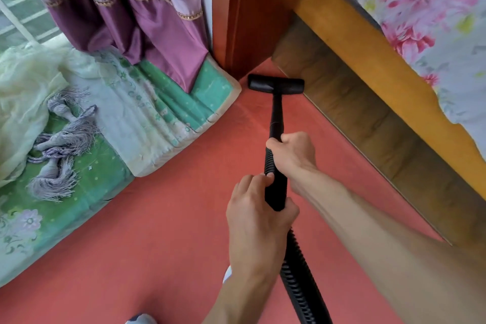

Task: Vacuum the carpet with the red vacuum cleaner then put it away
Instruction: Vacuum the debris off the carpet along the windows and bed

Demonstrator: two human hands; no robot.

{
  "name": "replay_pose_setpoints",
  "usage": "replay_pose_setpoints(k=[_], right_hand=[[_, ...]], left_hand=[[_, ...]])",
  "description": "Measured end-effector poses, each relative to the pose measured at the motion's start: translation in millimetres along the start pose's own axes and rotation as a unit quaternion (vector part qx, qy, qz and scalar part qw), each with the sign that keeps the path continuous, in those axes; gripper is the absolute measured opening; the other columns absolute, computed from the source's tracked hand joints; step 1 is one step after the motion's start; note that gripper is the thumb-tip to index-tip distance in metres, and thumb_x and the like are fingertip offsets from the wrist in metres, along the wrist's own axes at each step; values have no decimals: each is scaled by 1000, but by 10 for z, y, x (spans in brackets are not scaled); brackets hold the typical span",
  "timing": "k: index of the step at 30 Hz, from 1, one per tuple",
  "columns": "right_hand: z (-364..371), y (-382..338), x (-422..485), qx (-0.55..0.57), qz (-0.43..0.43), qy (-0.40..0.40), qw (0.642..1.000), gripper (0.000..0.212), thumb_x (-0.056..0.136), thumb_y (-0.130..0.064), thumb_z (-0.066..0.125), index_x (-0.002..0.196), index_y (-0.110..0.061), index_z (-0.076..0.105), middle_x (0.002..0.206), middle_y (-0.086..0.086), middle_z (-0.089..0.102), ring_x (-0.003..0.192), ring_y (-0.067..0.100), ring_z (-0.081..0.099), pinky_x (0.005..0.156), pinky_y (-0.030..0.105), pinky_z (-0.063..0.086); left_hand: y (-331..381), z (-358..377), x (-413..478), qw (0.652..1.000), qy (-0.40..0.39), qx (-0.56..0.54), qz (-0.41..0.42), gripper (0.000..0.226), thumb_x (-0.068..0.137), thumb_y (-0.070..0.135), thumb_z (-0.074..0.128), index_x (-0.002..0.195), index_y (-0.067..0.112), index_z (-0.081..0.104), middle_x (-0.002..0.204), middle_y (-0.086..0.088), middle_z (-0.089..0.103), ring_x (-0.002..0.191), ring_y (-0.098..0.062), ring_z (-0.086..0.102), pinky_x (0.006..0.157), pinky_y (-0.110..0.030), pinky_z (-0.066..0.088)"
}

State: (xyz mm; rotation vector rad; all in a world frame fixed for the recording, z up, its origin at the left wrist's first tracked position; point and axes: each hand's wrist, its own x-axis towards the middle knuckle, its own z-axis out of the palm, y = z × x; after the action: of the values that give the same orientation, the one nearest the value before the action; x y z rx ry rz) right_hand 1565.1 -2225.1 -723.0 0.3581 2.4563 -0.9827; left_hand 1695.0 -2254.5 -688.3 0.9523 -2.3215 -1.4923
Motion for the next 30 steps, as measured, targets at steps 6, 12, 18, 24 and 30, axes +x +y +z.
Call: replay_pose_setpoints(k=[6, 12, 18, 24, 30], right_hand=[[-332, -12, 165, -129, -38, -24, 991, 20, 85, -21, 65, 71, -9, 55, 70, 4, 54, 57, 21, 48, 42, 26, 27], [-858, 13, -206, -137, -36, -60, 988, 29, 82, -15, 66, 103, 5, 70, 100, 14, 73, 88, 32, 69, 73, 43, 59], [-1113, -132, -459, -191, -56, -87, 976, 29, 85, -14, 65, 109, 1, 71, 114, 17, 71, 100, 32, 68, 88, 46, 56], [-1362, -26, -196, -205, -70, -80, 973, 27, 86, -12, 64, 108, 2, 71, 114, 18, 70, 84, 27, 67, 75, 38, 56], [-1697, 189, 331, -259, -136, -48, 955, 31, 89, -13, 61, 118, -6, 71, 115, 11, 71, 87, 32, 65, 64, 35, 49]], left_hand=[[198, 362, -15, 988, -29, -92, -122, 26, 67, 14, 79, 87, 20, 63, 88, 9, 60, 77, -14, 63, 69, -28, 51], [623, 414, -478, 984, -31, -113, -132, 32, 66, 16, 77, 84, 30, 55, 87, 11, 52, 74, -6, 53, 66, -16, 41], [959, 481, -765, 974, -5, -165, -155, 27, 67, 11, 74, 87, 21, 58, 88, 11, 50, 76, -4, 51, 65, -14, 39], [1016, 889, -769, 976, 19, -182, -121, 29, 69, 6, 70, 93, 21, 65, 86, 12, 52, 76, -7, 51, 65, -14, 37], [1245, 1545, -648, 973, 67, -189, -114, 31, 69, 16, 66, 100, 20, 69, 87, 11, 58, 82, -14, 57, 71, -24, 45]])
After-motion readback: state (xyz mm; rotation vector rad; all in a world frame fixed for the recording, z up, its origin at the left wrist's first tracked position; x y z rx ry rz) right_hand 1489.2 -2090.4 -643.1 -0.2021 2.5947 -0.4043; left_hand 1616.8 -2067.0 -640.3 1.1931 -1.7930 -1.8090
